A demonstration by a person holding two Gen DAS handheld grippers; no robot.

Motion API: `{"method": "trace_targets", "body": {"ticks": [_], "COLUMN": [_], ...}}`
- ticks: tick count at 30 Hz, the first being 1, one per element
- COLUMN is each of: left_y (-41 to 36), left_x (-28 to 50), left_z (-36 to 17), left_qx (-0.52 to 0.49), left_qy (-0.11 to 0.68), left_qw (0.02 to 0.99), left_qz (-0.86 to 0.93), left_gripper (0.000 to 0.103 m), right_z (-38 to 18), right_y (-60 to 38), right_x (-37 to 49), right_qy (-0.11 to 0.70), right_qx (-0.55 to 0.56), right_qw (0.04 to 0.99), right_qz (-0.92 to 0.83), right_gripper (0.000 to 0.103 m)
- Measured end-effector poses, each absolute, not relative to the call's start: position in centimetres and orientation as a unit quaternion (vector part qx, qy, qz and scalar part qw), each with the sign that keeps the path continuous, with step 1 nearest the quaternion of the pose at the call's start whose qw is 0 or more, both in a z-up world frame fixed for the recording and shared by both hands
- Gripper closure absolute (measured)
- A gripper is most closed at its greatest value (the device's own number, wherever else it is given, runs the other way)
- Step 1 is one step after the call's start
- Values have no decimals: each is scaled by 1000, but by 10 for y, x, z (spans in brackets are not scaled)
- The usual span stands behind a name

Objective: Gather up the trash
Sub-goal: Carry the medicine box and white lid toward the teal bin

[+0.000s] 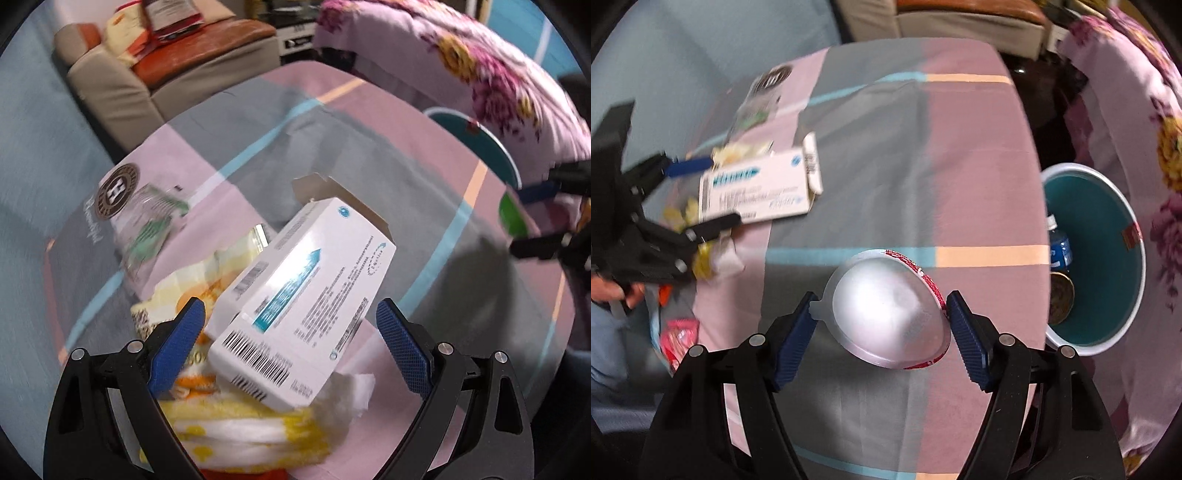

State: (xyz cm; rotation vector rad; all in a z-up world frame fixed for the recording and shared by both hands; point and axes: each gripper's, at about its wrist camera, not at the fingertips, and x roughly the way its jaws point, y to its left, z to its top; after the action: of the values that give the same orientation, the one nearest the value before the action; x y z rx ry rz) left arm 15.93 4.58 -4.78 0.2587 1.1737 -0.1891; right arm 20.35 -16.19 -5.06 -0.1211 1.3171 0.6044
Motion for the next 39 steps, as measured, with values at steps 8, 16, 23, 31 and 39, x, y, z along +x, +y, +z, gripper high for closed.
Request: {"method": "trace_targets", "body": {"ticks": [8, 16, 23, 31, 39], "left_y": [28, 33, 37, 19, -12], "left_x": [171, 185, 181, 166, 162], "left_z": [-65, -74, -56, -36, -25], "left_qx": [181, 137, 65, 10, -1], "left_qy": [563, 572, 560, 543, 530], "left_qw": [799, 797, 815, 829, 838], "left_qz": [-112, -138, -137, -133, -127], "left_gripper": [9, 20, 31, 32, 32], "right_z": [-46, -52, -54, -43, -25], "right_y": [-181, -189, -198, -216, -244], "right_x": [208, 213, 217, 212, 203], "right_qy": [598, 599, 596, 580, 556], "right_qx": [-19, 6, 29, 45, 63], "right_qw": [757, 759, 763, 778, 798], "right_qz": [262, 255, 249, 237, 223], "right_gripper": [35, 35, 35, 35, 35]}}
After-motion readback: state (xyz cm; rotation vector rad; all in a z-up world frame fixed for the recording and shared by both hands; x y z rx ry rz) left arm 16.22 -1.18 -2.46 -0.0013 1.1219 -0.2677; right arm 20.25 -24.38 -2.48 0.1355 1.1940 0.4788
